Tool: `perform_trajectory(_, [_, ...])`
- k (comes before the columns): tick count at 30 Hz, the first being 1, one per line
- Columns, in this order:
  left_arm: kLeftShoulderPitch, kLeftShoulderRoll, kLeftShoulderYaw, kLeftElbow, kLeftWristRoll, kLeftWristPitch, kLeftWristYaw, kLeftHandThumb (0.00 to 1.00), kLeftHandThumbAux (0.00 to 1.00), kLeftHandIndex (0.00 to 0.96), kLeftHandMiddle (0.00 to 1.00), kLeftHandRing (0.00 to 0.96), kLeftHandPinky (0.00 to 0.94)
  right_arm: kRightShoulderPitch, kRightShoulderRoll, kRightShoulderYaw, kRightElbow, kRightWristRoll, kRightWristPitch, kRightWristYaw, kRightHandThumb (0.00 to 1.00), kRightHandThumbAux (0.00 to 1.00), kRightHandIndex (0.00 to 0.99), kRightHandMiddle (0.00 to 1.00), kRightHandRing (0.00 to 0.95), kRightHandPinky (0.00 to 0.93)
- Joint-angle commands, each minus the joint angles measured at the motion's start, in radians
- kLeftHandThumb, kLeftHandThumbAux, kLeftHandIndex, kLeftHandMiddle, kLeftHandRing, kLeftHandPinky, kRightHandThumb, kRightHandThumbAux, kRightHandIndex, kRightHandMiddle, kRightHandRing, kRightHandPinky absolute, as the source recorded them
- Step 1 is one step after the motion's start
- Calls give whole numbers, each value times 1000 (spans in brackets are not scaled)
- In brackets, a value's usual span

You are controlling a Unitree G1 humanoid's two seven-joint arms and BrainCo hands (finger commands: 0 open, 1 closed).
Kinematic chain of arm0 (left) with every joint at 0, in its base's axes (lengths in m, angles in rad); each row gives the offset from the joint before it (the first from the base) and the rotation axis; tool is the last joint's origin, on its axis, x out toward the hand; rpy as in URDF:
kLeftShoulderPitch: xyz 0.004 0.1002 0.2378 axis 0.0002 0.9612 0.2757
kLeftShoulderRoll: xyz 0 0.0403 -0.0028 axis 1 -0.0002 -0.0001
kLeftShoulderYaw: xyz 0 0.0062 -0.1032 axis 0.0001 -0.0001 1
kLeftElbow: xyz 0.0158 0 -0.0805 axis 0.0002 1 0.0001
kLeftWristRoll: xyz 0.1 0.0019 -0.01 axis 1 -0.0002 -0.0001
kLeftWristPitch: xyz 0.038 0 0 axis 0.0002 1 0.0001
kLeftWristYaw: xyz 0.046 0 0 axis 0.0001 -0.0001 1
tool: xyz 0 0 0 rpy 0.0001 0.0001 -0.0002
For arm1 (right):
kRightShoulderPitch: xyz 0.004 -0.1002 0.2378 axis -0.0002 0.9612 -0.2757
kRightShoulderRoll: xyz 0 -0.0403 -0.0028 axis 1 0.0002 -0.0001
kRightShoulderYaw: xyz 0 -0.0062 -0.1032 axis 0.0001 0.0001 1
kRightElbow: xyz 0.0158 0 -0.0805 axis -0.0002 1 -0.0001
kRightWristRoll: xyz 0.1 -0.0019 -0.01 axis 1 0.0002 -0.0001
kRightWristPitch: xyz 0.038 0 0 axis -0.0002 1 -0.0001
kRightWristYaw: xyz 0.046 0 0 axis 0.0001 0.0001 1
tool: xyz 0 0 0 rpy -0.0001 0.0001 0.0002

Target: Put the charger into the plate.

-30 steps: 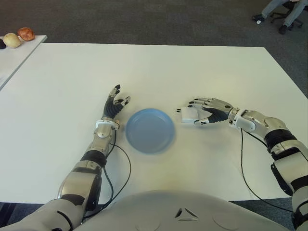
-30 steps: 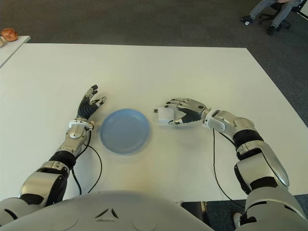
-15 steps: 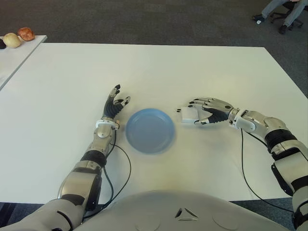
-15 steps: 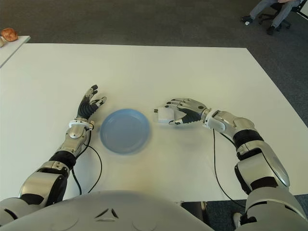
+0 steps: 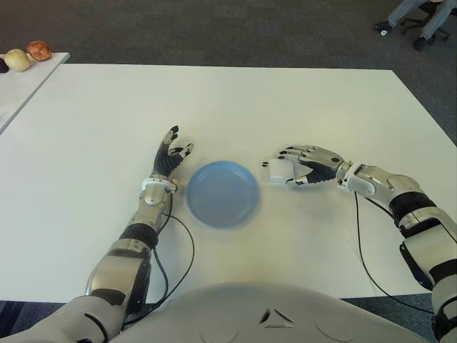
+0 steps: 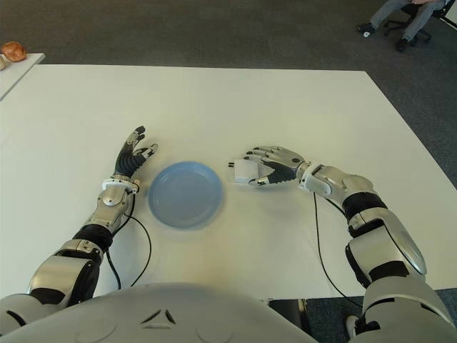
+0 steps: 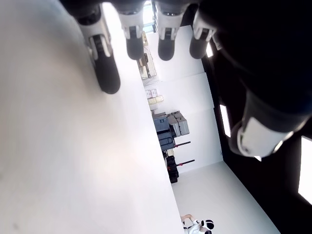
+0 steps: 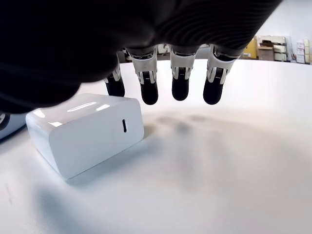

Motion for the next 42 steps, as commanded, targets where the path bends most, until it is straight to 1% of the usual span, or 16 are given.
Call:
perform_trajectory(1, [92,-14,-23,62,30,98,-20,0,617,38,64,54,39,-21,21,38,2,-50,27,-20,274,124,0,0,0,0])
perform_trajectory(8, [93,-18,-20,62,25,93,-20,0,625,39,68,59,40,-50,39,71,12,-87,48,-48,263,128,0,0,0,0])
perform_trajectory(13, [91,-18,-22,62,30,95,-14,0,626,39,69,59,39,-66,50,89,11,-100,59,-50,256,127,0,0,0,0])
perform_trajectory(18, [88,-20,-26,60,35,101,-11,0,627,37,68,58,35,-87,71,109,-4,-117,87,-35,252,124,0,0,0,0])
perform_trajectory(25, [87,-21,-28,63,39,97,-7,0,625,39,71,62,38,-93,81,120,-17,-117,109,-12,245,117,0,0,0,0])
perform_trajectory(31, [83,-25,-27,65,40,102,-5,0,630,39,68,59,39,-73,93,104,-52,-96,165,21,258,113,0,0,0,0])
perform_trajectory(34, [80,-30,-22,68,34,106,-5,0,639,39,66,58,40,-43,103,85,-94,-81,229,37,272,109,0,0,0,0])
perform_trajectory(39, [79,-33,-19,70,30,106,-6,0,651,38,63,56,41,-5,105,65,-148,-58,287,59,290,107,0,0,0,0])
perform_trajectory(42, [79,-35,-16,72,28,98,-7,0,653,36,60,55,41,16,110,59,-168,-52,310,66,296,105,0,0,0,0])
